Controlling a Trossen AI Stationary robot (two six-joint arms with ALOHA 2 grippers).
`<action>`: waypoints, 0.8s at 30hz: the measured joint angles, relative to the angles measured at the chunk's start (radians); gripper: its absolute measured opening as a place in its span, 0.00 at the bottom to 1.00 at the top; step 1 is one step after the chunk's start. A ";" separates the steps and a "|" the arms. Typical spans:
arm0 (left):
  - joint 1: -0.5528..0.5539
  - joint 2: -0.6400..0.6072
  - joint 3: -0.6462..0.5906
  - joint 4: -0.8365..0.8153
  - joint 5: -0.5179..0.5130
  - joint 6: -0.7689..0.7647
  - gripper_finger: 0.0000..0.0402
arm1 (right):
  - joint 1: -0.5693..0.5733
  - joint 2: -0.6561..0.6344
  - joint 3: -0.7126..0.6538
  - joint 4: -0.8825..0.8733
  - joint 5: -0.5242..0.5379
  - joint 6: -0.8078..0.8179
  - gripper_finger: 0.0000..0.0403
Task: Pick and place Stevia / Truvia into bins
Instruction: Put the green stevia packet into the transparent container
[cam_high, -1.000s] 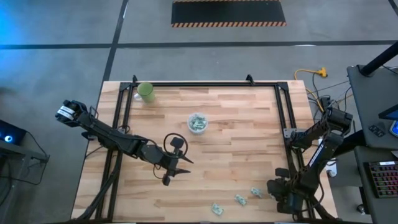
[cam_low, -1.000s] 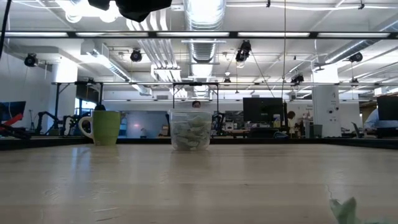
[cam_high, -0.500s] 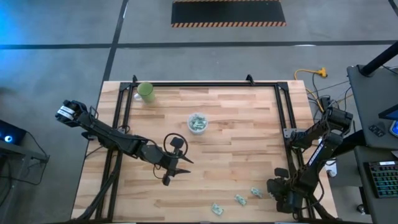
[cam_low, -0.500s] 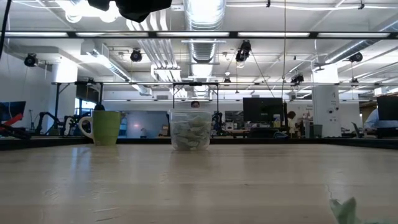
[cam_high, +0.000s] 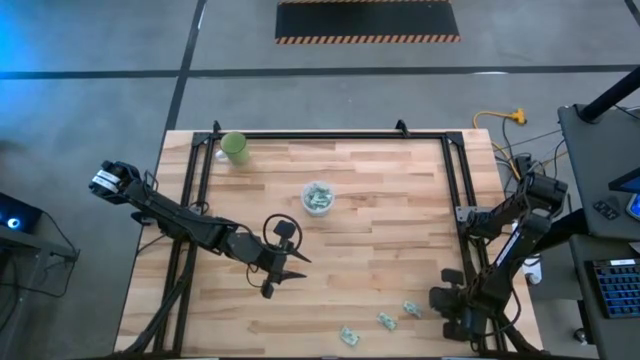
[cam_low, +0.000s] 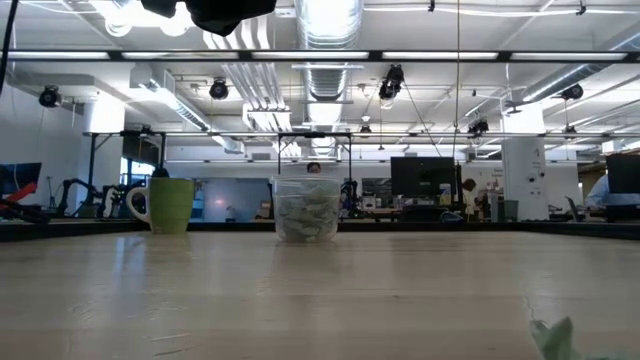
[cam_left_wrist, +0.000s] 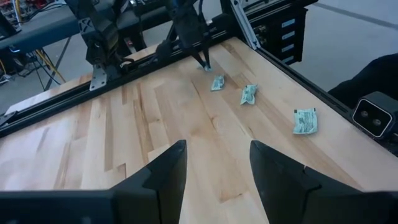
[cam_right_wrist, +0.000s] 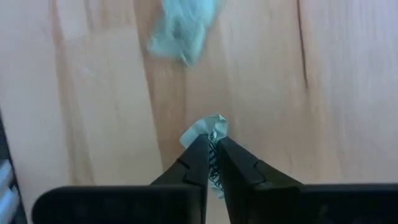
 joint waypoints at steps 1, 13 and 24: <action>0.000 0.000 0.000 0.000 0.000 0.000 0.40 | 0.000 0.000 0.001 0.010 0.022 -0.001 0.05; 0.000 0.000 0.000 -0.096 -0.108 -0.001 0.40 | -0.057 -0.019 0.045 0.005 0.443 -0.146 0.03; 0.000 -0.001 0.000 -0.258 -0.253 -0.031 0.40 | -0.335 -0.023 0.047 0.015 0.804 -0.353 0.03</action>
